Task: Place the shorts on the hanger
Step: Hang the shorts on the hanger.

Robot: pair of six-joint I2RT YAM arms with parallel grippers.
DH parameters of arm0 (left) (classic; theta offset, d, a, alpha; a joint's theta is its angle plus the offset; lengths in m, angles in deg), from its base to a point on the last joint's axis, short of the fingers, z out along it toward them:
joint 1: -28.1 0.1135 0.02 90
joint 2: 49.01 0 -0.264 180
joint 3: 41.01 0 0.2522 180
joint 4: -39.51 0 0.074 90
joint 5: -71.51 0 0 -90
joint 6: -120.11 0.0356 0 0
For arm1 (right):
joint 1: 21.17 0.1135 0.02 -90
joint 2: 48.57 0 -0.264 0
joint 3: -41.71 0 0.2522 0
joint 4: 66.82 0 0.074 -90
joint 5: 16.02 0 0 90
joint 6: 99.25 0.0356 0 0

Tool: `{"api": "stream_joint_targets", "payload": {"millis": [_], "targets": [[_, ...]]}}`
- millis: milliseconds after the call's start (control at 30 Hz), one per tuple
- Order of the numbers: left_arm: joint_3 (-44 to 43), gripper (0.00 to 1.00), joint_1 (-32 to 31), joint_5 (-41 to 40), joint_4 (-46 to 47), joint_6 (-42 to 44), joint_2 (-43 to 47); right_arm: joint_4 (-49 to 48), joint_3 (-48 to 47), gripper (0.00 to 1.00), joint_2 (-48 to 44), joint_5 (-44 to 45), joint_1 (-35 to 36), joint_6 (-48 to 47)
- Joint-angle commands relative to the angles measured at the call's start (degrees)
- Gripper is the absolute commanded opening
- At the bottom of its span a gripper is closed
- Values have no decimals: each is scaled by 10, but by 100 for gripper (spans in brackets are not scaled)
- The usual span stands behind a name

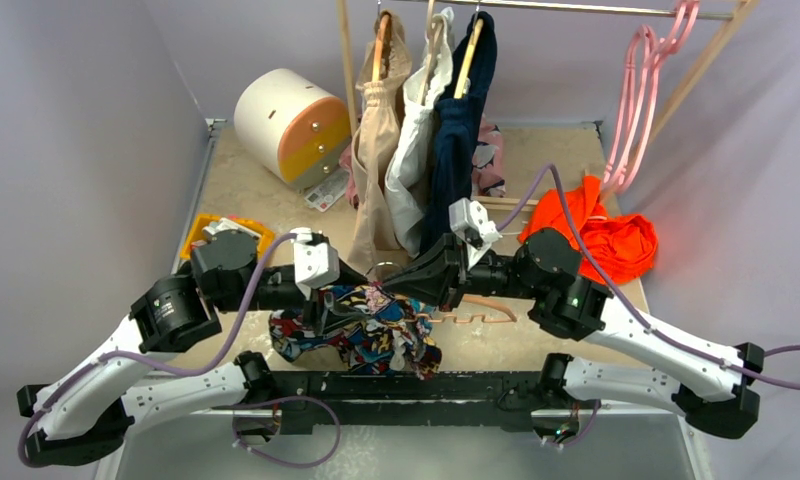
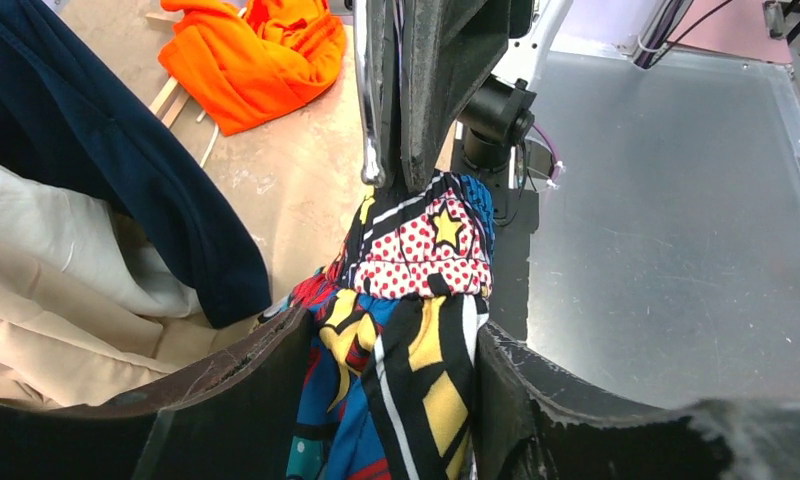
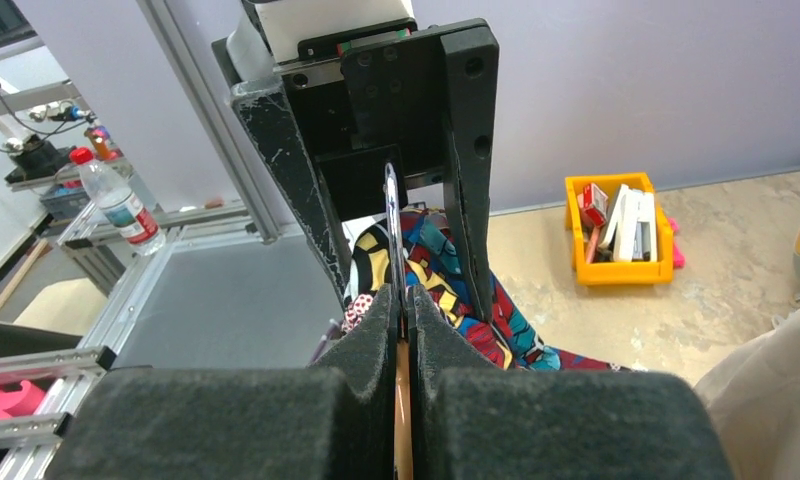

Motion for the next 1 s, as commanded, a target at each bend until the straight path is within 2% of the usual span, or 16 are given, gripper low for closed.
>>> {"api": "stream_joint_targets", "payload": {"millis": [0,167,433,567,700,967], "targets": [[-23,58,1,-14,46,-2,2,-97,10,0,-32,34,3,12],[-39,67,1,-37,23,4,10,-115,24,0,-50,57,3,12],[-50,69,1,-65,16,-1,35,-161,52,0,-70,83,4,19],[-88,69,1,-72,9,3,34,-167,55,0,-70,88,3,20],[-122,70,1,-61,31,0,27,-167,57,0,-71,93,3,19],[-96,70,1,-5,31,3,-23,-160,53,0,-71,90,3,15]]}}
